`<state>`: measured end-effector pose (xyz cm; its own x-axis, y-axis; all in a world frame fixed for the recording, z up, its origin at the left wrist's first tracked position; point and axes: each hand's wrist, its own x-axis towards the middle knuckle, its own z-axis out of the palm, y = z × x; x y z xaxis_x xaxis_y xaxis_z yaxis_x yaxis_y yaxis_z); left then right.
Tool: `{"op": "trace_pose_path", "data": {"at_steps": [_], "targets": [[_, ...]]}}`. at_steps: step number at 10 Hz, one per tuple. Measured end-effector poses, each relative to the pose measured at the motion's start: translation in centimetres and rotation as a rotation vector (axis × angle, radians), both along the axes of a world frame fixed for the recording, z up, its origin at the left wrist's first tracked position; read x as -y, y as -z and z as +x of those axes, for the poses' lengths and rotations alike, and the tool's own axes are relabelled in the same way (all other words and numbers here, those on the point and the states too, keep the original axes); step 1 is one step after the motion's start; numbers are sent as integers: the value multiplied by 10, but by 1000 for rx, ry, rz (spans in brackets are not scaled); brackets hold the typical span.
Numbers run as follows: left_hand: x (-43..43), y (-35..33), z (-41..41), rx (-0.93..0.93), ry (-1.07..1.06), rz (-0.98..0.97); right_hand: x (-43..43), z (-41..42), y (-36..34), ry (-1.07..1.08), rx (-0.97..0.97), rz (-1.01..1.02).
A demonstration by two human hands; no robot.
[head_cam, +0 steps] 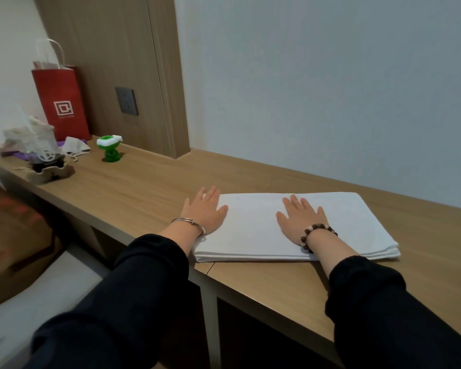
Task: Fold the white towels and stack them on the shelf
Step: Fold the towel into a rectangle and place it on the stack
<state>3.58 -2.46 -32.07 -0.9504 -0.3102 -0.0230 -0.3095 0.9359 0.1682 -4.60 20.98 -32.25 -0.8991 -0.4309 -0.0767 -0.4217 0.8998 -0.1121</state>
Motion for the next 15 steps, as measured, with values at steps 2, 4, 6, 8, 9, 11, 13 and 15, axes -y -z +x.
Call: {"op": "trace_pose_path", "data": {"at_steps": [2,4,6,8,9,11,13,15], "targets": [[0,-17,35,-20,35,198,3,5,-7,42,47,35],[4,-38,87,-150,-116,625,7,9,-10,109,71,76],[-2,-46,99,-83,-213,982,9,12,-10,133,59,73],[-6,-41,95,-206,-290,1248,10,13,-9,125,49,48],[-7,-38,92,-262,-303,1365,9,14,-9,122,46,39],[-9,-34,96,-223,-236,1260,11,18,-12,137,49,46],[0,-35,109,-264,-125,1234,43,58,-20,-297,41,-87],[8,-38,126,-310,189,570,59,89,-10,-524,61,-292]]}}
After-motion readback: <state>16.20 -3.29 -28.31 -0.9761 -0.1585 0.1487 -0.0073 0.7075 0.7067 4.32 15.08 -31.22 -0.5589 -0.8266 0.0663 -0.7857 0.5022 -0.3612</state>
